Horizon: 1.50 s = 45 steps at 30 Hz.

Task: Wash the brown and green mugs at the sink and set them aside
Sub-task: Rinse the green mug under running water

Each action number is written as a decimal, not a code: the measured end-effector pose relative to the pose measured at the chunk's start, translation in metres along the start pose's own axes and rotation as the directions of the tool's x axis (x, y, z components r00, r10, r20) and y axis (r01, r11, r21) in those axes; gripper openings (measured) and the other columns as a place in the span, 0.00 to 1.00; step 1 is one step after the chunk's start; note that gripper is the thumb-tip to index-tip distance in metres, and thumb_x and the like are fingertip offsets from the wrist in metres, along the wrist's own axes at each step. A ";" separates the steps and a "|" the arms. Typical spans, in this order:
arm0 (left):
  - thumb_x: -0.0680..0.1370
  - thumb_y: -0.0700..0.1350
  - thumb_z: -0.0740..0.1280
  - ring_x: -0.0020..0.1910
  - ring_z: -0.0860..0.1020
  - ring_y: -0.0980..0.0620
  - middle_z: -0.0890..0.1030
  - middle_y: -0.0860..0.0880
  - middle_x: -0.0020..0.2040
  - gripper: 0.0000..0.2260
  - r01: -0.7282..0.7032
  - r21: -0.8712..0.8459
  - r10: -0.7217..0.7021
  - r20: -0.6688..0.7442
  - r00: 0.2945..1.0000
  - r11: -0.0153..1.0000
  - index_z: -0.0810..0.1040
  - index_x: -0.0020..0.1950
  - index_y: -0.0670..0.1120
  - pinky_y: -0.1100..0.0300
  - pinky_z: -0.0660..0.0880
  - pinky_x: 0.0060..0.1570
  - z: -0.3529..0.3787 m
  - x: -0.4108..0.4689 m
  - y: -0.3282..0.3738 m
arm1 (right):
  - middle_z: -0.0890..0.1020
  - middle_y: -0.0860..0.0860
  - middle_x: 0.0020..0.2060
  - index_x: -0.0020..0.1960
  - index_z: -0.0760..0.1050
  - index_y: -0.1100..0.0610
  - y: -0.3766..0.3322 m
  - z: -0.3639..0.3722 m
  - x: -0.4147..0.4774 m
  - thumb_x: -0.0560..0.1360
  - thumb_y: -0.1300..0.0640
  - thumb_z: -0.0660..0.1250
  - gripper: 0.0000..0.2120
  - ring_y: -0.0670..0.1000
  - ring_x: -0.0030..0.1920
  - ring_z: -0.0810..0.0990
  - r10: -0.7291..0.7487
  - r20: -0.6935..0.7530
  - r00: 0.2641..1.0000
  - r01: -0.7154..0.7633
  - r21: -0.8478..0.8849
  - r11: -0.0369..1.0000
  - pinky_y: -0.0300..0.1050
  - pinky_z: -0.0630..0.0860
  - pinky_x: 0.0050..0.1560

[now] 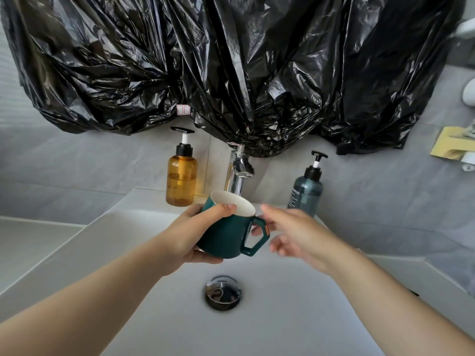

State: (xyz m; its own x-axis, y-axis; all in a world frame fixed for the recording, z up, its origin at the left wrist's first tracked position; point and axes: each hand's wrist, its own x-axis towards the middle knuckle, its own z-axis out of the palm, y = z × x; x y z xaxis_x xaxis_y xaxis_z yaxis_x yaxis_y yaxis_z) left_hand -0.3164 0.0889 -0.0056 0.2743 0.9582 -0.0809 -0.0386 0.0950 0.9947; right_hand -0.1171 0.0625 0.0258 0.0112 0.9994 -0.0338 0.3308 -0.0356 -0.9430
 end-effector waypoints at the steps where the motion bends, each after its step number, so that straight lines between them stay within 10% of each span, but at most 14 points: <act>1: 0.60 0.61 0.79 0.53 0.83 0.41 0.80 0.43 0.58 0.38 0.000 0.008 0.000 0.024 1.000 1.000 0.73 0.66 0.52 0.47 0.83 0.45 0.001 -0.001 -0.001 | 0.82 0.52 0.41 0.54 0.78 0.57 0.004 0.000 -0.006 0.81 0.47 0.60 0.14 0.47 0.26 0.73 0.046 0.093 0.995 -0.054 0.085 0.995 0.35 0.68 0.25; 8: 0.66 0.64 0.76 0.54 0.84 0.46 0.82 0.47 0.58 0.31 -0.040 0.081 0.030 0.130 0.991 0.996 0.75 0.65 0.54 0.46 0.82 0.53 0.008 -0.020 0.000 | 0.73 0.48 0.31 0.36 0.70 0.56 0.016 -0.003 -0.040 0.82 0.48 0.59 0.18 0.47 0.28 0.69 0.024 0.167 0.986 -0.052 0.167 0.985 0.35 0.67 0.29; 11: 0.67 0.73 0.65 0.55 0.82 0.46 0.81 0.49 0.59 0.31 -0.044 0.250 0.046 -0.004 0.999 0.967 0.77 0.62 0.54 0.50 0.81 0.54 0.009 -0.031 0.001 | 0.71 0.47 0.30 0.35 0.67 0.55 0.021 -0.012 -0.058 0.81 0.48 0.60 0.18 0.45 0.29 0.68 -0.147 0.003 0.989 0.146 -0.161 0.976 0.37 0.66 0.33; 19: 0.80 0.60 0.59 0.50 0.83 0.43 0.84 0.45 0.51 0.20 -0.095 0.250 0.145 -0.193 0.970 0.964 0.81 0.53 0.46 0.47 0.80 0.55 0.009 -0.072 -0.002 | 0.67 0.46 0.36 0.37 0.64 0.54 0.014 -0.056 -0.084 0.80 0.53 0.63 0.15 0.47 0.36 0.68 -0.633 0.014 0.774 0.379 -0.812 0.445 0.48 0.66 0.39; 23: 0.81 0.60 0.58 0.51 0.82 0.43 0.84 0.46 0.51 0.20 -0.124 0.288 0.184 -0.192 0.964 0.949 0.81 0.52 0.46 0.47 0.80 0.55 0.014 -0.090 0.002 | 0.72 0.51 0.34 0.33 0.68 0.55 -0.009 -0.081 -0.089 0.74 0.58 0.70 0.14 0.55 0.32 0.73 -0.793 0.166 0.587 0.293 -0.956 0.018 0.40 0.56 0.36; 28: 0.81 0.58 0.57 0.52 0.82 0.43 0.84 0.46 0.51 0.19 -0.173 0.325 0.237 -0.170 0.956 0.930 0.80 0.51 0.46 0.47 0.80 0.56 0.024 -0.107 0.014 | 0.73 0.52 0.31 0.32 0.73 0.57 -0.043 -0.096 -0.098 0.69 0.61 0.75 0.13 0.55 0.30 0.74 -0.840 0.269 0.471 0.201 -0.960 -0.195 0.44 0.74 0.32; 41: 0.79 0.60 0.62 0.50 0.82 0.47 0.84 0.46 0.49 0.18 -0.226 0.508 0.317 -0.099 0.943 0.831 0.81 0.50 0.46 0.48 0.80 0.54 0.019 -0.135 0.021 | 0.73 0.54 0.29 0.31 0.74 0.60 -0.090 -0.102 -0.124 0.65 0.62 0.79 0.14 0.56 0.28 0.72 -0.860 0.349 0.372 0.125 -0.937 -0.326 0.44 0.71 0.29; 45: 0.78 0.61 0.62 0.49 0.82 0.48 0.84 0.47 0.49 0.18 -0.219 0.543 0.318 -0.094 0.943 0.811 0.81 0.50 0.48 0.48 0.80 0.54 0.016 -0.140 0.021 | 0.71 0.54 0.33 0.33 0.73 0.59 -0.086 -0.100 -0.124 0.70 0.61 0.76 0.13 0.55 0.30 0.68 -0.845 0.277 0.457 0.167 -0.960 -0.225 0.46 0.69 0.31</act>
State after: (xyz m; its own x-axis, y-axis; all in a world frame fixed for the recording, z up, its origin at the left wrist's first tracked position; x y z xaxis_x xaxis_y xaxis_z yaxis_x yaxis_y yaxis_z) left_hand -0.3402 -0.0471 0.0280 0.1559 0.9596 0.2344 0.4304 -0.2796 0.8583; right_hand -0.0526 -0.0582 0.1445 -0.5362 0.4863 0.6899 0.8335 0.1757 0.5238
